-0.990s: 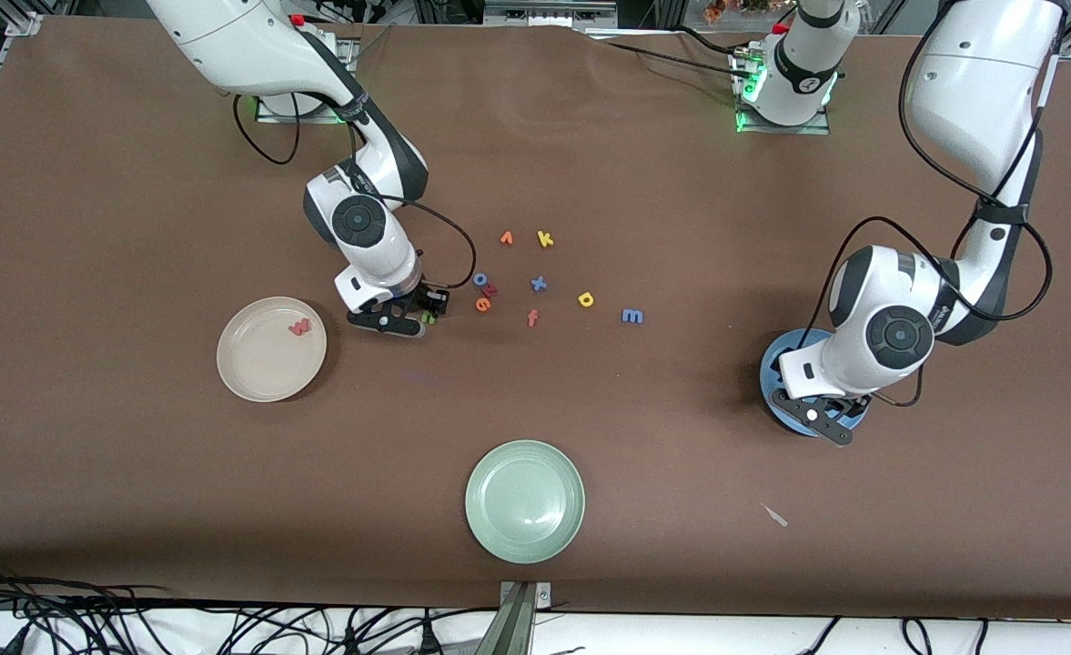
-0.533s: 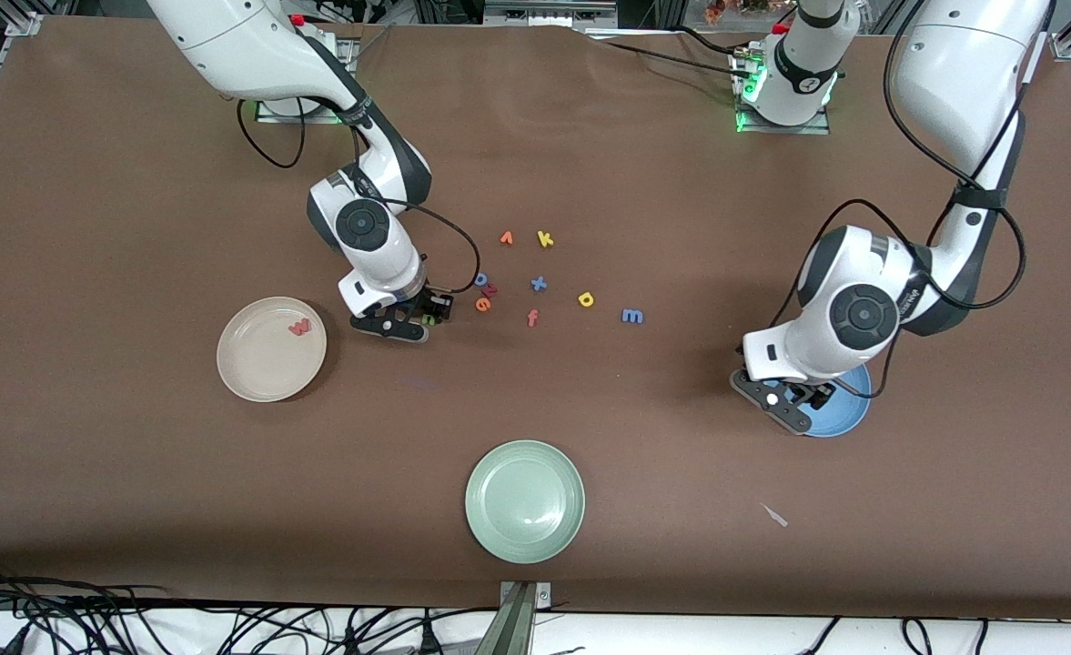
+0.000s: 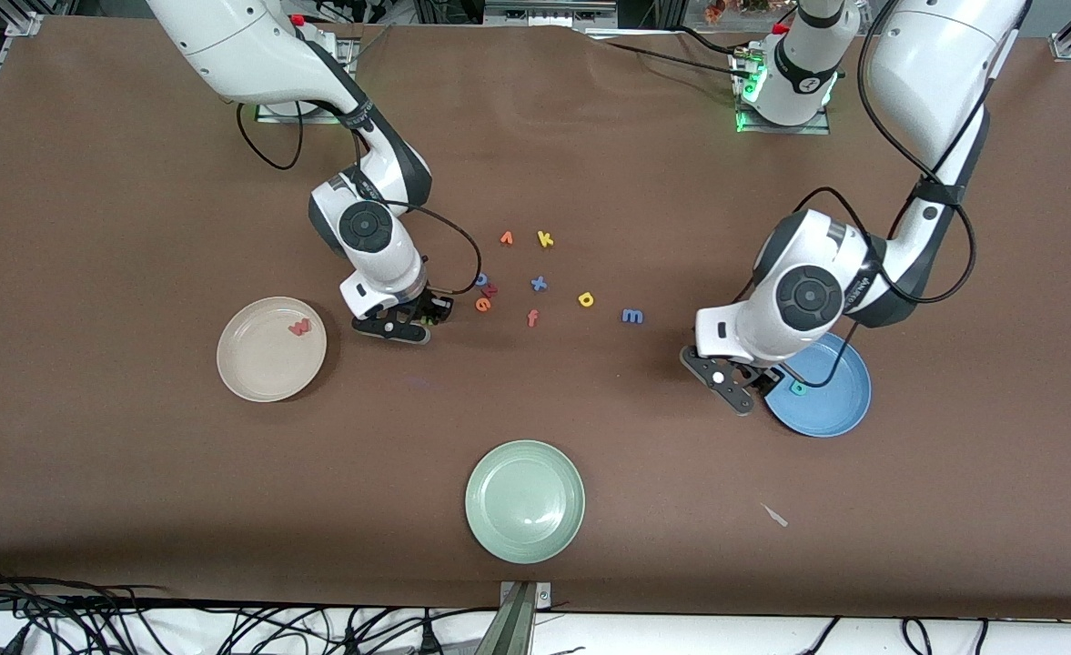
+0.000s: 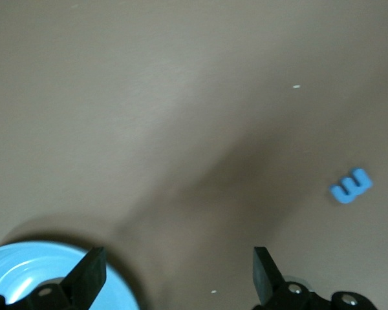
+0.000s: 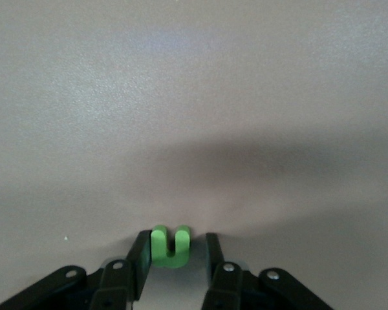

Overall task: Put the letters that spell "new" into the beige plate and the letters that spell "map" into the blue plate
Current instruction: 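Place the green u on the beige plate while the left gripper returns to letters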

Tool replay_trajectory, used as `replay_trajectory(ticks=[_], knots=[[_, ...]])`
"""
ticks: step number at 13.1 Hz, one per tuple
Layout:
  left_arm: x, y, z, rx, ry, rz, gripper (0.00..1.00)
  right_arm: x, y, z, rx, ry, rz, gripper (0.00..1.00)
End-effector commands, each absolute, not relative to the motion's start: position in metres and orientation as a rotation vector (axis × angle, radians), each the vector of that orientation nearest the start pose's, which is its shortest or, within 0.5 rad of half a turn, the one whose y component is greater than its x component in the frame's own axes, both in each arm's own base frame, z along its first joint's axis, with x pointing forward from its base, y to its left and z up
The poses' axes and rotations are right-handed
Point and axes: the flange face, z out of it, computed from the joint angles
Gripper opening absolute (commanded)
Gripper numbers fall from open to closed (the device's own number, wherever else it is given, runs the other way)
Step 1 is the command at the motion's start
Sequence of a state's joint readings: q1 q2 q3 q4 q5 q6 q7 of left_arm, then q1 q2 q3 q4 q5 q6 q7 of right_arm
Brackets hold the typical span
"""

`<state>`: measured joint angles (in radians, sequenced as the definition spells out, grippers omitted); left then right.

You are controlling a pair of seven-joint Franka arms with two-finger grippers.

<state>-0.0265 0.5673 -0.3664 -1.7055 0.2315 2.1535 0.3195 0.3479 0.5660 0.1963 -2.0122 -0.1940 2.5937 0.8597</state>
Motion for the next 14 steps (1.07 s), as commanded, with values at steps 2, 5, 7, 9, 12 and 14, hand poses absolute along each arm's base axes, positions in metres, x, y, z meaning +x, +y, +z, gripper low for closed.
replay_trajectory(ticks=[2,5,7,9,12,14], knots=[[0.614,-0.241,0.278,-2.863,1.295,0.129,1.0,0.526,0.315,0.183,-3.104,0.258,-0.093,0.09],[0.61,-0.252,0.28,-2.852,1.32,0.124,1.0,0.551,0.267,0.222,-3.159,0.176,-0.081,0.09],[0.602,-0.272,0.278,-2.836,1.34,0.126,1.0,0.564,0.225,0.249,-3.205,0.023,-0.039,0.09],[0.597,-0.276,0.27,-2.826,1.353,0.147,1.0,0.575,0.172,0.267,-3.236,-0.127,0.015,0.09],[0.587,-0.293,0.268,-2.809,1.384,0.156,1.0,0.578,0.104,0.261,-3.274,-0.295,0.101,0.1],[0.587,-0.297,0.272,-2.826,1.367,0.144,1.0,0.58,0.076,0.256,-3.276,-0.364,0.093,0.13]])
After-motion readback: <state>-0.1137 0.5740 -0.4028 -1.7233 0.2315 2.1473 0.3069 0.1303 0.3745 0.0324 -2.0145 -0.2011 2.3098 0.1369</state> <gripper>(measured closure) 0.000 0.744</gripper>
